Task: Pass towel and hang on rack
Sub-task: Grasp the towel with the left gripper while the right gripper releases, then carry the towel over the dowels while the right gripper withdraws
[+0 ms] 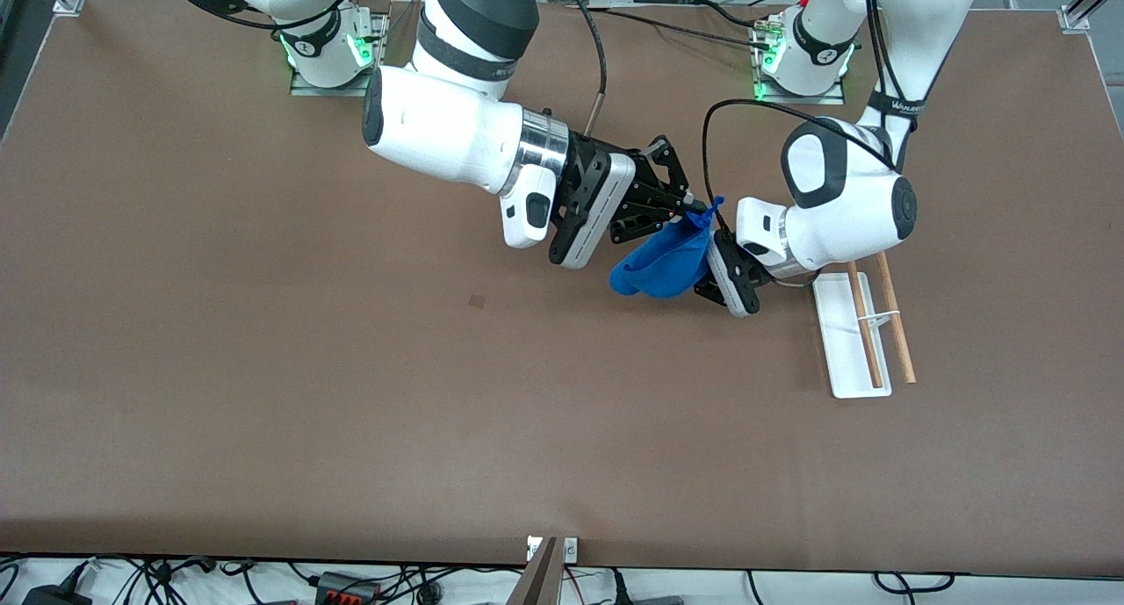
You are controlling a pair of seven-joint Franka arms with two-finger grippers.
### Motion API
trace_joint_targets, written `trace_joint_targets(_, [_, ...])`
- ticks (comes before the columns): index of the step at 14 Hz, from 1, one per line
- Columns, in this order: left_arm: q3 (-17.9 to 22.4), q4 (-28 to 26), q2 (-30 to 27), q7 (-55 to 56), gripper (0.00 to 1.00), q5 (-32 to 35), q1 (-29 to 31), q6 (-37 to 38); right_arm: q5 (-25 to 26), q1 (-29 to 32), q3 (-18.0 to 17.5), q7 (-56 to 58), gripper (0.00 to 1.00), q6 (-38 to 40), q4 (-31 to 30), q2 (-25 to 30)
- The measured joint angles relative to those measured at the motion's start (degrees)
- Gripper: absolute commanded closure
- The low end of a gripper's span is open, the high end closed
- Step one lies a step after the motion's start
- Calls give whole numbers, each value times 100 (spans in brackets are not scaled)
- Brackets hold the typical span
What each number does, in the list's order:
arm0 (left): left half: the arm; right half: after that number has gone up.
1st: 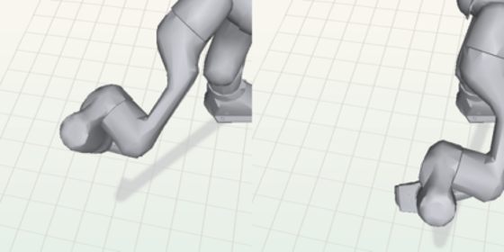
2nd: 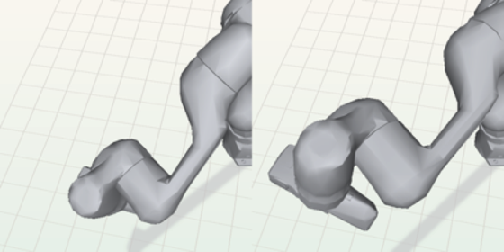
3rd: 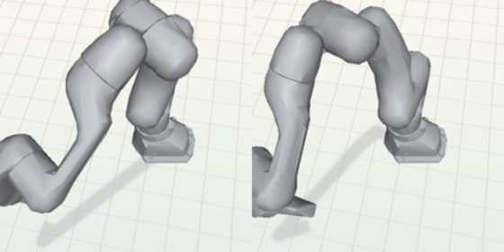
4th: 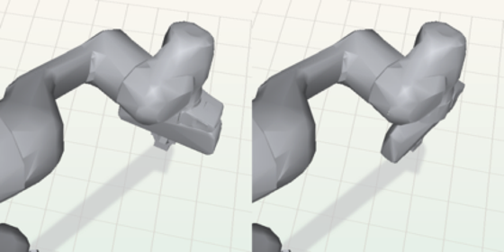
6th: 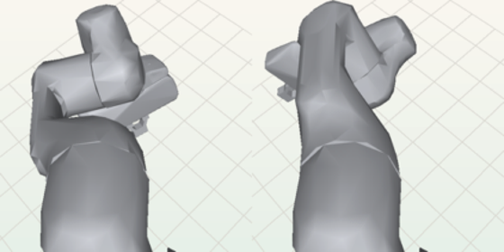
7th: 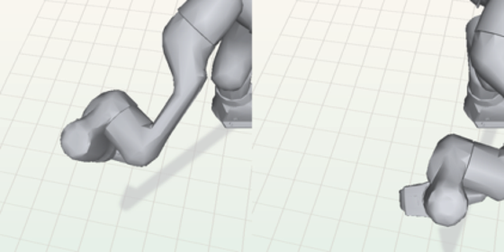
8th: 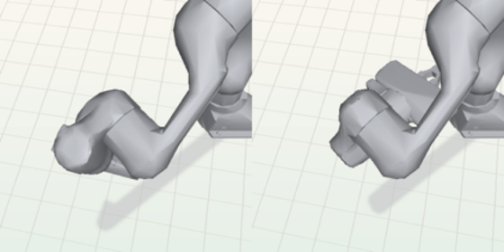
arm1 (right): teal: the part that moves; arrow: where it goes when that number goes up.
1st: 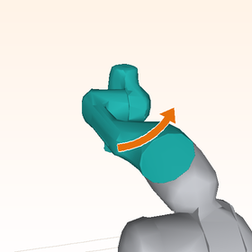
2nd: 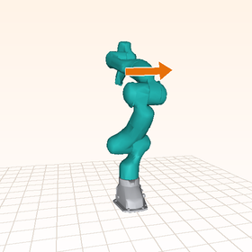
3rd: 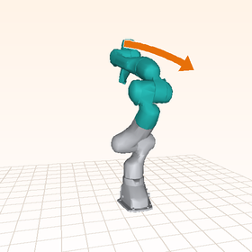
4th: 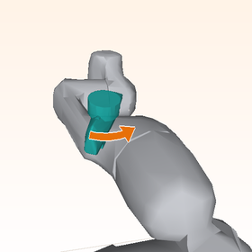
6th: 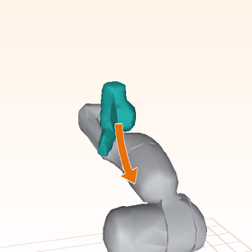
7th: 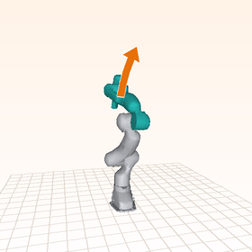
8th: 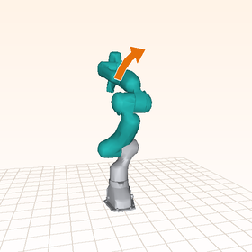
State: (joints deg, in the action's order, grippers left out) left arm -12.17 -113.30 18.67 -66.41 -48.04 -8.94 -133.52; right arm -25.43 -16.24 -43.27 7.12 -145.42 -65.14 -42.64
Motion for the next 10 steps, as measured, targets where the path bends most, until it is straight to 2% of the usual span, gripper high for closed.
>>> trace_joint_targets(2, [78,2,-2,36,99,28,33,225,128,1,12,-1,0,-2,-25,0])
trace_joint_targets(5, [148,65,-69,459,99,749,234,532,662,50,247,-14,0,194,-86,2])
trace_joint_targets(8, [169,113,-237,892,99,1193,449,901,1178,417,462,-29,0,1177,-87,21])
trace_joint_targets(10, [178,123,-312,1034,99,1563,619,1038,1481,798,541,-276,0,2108,-66,128])
